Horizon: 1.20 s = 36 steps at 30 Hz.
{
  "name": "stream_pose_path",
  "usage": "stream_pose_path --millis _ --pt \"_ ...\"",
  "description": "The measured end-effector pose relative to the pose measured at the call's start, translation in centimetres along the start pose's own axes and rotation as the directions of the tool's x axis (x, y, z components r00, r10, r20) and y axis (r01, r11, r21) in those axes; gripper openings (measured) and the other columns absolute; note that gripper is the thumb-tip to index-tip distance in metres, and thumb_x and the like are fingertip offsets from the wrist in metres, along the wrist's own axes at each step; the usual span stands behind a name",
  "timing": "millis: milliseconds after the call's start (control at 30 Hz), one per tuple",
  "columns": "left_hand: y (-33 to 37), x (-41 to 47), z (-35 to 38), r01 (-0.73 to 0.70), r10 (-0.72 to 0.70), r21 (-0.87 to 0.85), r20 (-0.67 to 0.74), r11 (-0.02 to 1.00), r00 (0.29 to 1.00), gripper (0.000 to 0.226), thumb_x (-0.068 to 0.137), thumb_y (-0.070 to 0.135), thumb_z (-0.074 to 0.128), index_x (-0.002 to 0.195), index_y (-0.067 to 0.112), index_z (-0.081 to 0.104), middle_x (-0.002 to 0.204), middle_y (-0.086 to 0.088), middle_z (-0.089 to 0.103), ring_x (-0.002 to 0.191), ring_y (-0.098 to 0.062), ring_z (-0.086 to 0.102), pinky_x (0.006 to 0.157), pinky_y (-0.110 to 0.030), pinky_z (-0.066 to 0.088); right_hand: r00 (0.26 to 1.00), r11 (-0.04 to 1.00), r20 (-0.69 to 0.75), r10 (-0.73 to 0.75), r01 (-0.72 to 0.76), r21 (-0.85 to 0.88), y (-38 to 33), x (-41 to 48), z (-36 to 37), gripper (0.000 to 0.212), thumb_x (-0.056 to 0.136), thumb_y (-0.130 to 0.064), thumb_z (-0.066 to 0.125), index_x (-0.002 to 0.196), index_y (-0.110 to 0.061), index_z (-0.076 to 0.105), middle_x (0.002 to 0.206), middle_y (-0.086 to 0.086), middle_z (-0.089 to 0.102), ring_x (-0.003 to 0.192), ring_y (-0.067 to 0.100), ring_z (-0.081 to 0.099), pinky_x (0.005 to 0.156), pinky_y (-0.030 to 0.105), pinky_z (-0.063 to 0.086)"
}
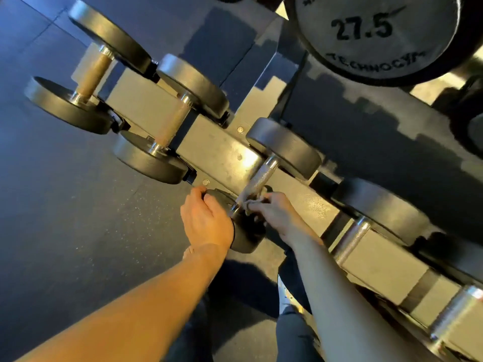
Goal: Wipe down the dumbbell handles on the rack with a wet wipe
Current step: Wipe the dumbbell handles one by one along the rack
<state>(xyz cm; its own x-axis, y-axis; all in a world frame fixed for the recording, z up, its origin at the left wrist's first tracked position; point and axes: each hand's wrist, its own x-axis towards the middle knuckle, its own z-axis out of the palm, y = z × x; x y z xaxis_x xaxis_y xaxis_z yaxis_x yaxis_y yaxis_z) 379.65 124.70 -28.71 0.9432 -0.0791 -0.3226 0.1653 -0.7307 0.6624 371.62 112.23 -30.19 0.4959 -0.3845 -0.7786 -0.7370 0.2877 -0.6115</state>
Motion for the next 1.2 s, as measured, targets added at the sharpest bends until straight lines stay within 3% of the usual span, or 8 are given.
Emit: stream_pose_path --millis 100,267,467,633,833,933,1067,1200 --pt "-0.5 0.6 -0.2 -0.027 0.026 0.015 0.064 1.0 0.998 0.034 0.099 0.018 0.037 0.122 0.009 0.06 0.117 -0.012 0.061 0.107 -0.029 0.052 0.091 -0.045 0.045 0.999 1.0 -0.049 -0.022 0.023 0.018 0.1 -0.6 1.1 0.01 0.096 -0.019 0.069 0.097 -0.01 0.072 0.08 0.003 0.069 0.064 0.008 0.057 0.061 0.021 0.046" --pt "-0.7 0.3 -1.1 -0.142 0.14 0.009 0.146 0.99 0.979 0.046 0.095 0.034 0.029 0.122 0.015 0.061 0.116 -0.01 0.055 0.109 -0.027 0.046 0.087 -0.032 0.031 0.984 0.996 -0.175 -0.02 0.035 0.086 0.7 -1.6 2.8 0.012 0.099 -0.015 0.063 0.095 -0.023 0.071 0.095 -0.004 0.073 0.093 0.009 0.067 0.086 0.028 0.05" --pt "-1.8 2.2 -2.0 -0.23 0.193 0.07 0.341 0.971 0.92 0.027 0.106 0.022 0.037 0.118 0.016 0.061 0.117 -0.011 0.052 0.107 -0.027 0.045 0.091 -0.038 0.036 0.872 0.901 -0.476 0.111 0.114 0.418 2.0 -3.3 3.6 0.021 0.101 -0.015 0.055 0.082 -0.009 0.063 0.072 0.0 0.059 0.069 0.007 0.055 0.065 0.025 0.041" --pt "-0.7 6.0 -4.9 -0.518 0.418 0.032 0.55 0.855 0.723 0.008 0.099 0.026 0.055 0.099 0.025 0.063 0.1 0.001 0.06 0.094 -0.017 0.057 0.087 -0.042 0.05 0.886 0.868 -0.438 0.15 0.094 0.487 4.2 -5.8 3.7 0.022 0.101 -0.02 0.061 0.102 0.001 0.066 0.079 0.01 0.057 0.073 0.018 0.053 0.065 0.028 0.044" --pt "4.8 6.6 -4.1 -0.758 0.449 -0.152 0.871 0.634 0.2 0.033 0.097 0.02 0.067 0.129 0.027 0.065 0.094 0.009 0.065 0.088 -0.009 0.064 0.084 -0.024 0.054 0.927 0.854 -0.372 -0.04 0.225 0.469 2.4 -7.9 3.6 0.013 0.1 -0.009 0.06 0.104 -0.013 0.072 0.079 -0.004 0.071 0.072 0.01 0.061 0.063 0.019 0.051" --pt "6.5 5.6 -3.0 -0.697 0.363 -0.174 0.922 0.696 0.132 0.032 0.099 0.017 0.064 0.13 0.025 0.067 0.095 0.013 0.069 0.091 -0.002 0.065 0.087 -0.016 0.052 0.932 0.863 -0.327 -0.153 0.287 0.415 1.7 -8.4 2.9 0.016 0.099 0.001 0.058 0.097 -0.01 0.071 0.078 0.0 0.069 0.073 0.012 0.061 0.064 0.022 0.05" --pt "6.6 5.7 -2.9 -0.819 0.498 -0.252 0.866 0.516 0.047 0.026 0.095 0.023 0.07 0.121 0.026 0.072 0.098 0.013 0.069 0.089 -0.005 0.066 0.081 -0.024 0.056 0.949 0.858 -0.25 -0.191 0.286 0.427 0.7 -8.4 2.3 0.019 0.097 0.007 0.054 0.095 -0.003 0.07 0.084 0.012 0.067 0.078 0.021 0.059 0.068 0.03 0.05" --pt "6.4 6.3 -3.6 -0.794 0.572 -0.244 0.806 0.557 0.154 0.011 0.093 0.022 0.073 0.102 0.018 0.077 0.088 0.008 0.072 0.079 -0.005 0.067 0.076 -0.025 0.057 0.968 0.851 -0.188 -0.164 0.236 0.47 -0.8 -7.8 2.4 0.018 0.1 0.004 0.051 0.099 0.002 0.069 0.084 0.014 0.064 0.075 0.018 0.06 0.068 0.029 0.052"
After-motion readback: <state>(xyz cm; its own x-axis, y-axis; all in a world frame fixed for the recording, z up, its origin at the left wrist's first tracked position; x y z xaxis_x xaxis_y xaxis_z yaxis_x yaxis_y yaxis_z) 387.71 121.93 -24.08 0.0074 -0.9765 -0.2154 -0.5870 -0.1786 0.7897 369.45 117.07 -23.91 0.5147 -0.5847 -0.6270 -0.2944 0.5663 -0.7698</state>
